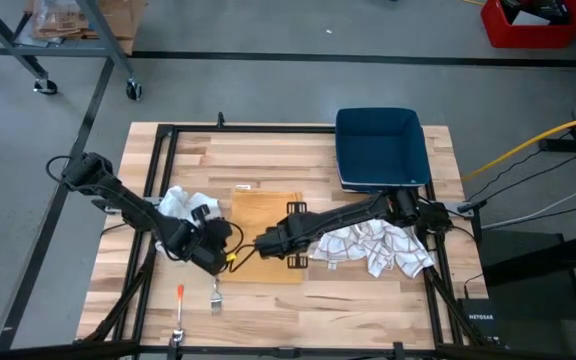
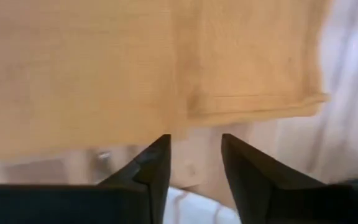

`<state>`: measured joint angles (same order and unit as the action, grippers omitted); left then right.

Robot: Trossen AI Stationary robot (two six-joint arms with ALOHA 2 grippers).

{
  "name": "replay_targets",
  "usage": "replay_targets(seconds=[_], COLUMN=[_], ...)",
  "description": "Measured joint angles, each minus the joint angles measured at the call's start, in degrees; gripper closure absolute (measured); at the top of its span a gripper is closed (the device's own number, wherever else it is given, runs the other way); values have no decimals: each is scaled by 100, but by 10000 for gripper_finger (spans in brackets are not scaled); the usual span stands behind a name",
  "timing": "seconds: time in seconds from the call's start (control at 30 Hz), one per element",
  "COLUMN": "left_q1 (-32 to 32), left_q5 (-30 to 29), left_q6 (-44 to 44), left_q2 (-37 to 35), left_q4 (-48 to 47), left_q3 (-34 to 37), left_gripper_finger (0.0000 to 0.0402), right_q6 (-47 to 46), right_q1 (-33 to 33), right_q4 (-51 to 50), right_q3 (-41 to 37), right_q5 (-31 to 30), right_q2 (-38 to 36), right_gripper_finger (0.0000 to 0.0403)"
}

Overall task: Fold towel
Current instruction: Fold the yellow towel

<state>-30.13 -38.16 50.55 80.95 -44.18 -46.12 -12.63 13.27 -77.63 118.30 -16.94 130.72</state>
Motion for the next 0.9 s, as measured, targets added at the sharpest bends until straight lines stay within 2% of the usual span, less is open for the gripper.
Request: replay_targets(seconds=[0.1,0.23,0.3,0.43,0.53,0.63,0.73,0.9], left_q1=[101,141,130,53,-38,-146,-283,-511], left_q5=[-128,131,642,2036,2795,3273,3465,3368], left_q6=[4,32,-61,-416,-532,-558,-553,-809], left_q2=[2,-2,-8,-9,-9,-9,-9,-8], left_q4=[-37,82,248,714,1098,1416,1690,1974], left_q3=[101,102,100,97,93,93,93,93], left_gripper_finger=[271,258,257,262,267,268,268,268], right_q6=[-65,-177,-236,-244,-252,-253,-252,-134], right_q1=[-98,-109,-88,8,135,306,485,821], right_q4=[-24,-25,-24,10,73,177,409,1008], right_q3=[-83,-101,-101,-101,-101,-101,-101,-101], right_q5=[22,563,1004,2261,2765,2854,2846,2140], right_q2=[0,0,0,0,0,0,0,0], right_gripper_finger=[235,229,230,232,232,232,232,232])
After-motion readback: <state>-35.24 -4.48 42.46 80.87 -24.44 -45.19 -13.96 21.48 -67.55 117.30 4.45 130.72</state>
